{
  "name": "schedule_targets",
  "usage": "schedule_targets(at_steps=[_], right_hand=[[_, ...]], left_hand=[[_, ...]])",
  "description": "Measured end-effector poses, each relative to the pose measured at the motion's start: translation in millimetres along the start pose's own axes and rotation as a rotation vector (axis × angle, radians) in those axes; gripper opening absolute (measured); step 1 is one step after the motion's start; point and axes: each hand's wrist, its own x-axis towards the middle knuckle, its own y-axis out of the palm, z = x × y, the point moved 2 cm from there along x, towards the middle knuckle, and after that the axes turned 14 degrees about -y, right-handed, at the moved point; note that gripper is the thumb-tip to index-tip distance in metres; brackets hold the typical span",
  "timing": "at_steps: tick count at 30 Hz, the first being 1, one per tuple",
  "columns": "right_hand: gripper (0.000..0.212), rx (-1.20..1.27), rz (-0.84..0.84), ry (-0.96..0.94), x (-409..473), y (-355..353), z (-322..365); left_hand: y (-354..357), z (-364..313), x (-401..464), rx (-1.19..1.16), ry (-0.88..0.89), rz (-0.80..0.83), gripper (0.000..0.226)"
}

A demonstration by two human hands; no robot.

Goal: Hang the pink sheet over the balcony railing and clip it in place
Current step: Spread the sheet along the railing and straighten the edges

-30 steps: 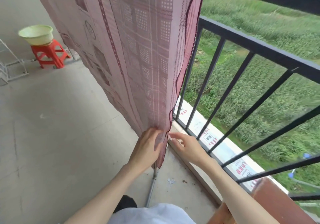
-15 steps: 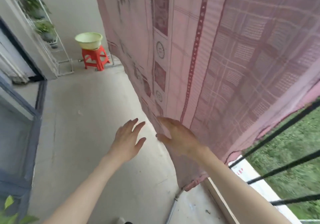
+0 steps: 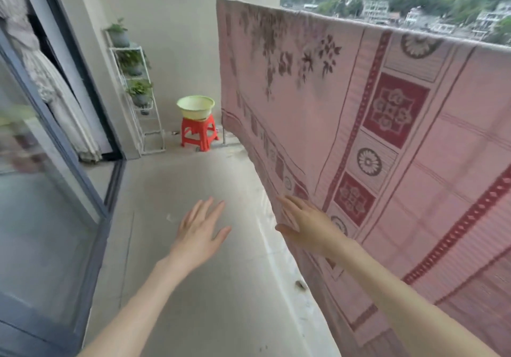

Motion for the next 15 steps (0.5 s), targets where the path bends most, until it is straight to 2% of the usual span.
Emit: schedule_targets(at_steps=[3,7,15], right_hand=[[0.067,-0.043,0.005,0.001,44,-10,-6],[0.067,-0.094,0.011,0.017,102,-15,-23],[0.067,-0.139,-0.084,0.022,284,-35,-84]], left_hand=[[-15,11,42,-0.017,0.01,-0.043,0.06],[-18,18,97,0.018,0.029,-0.018,0.059],[-43,41,284,0.015,0.053,-0.04,0.058]])
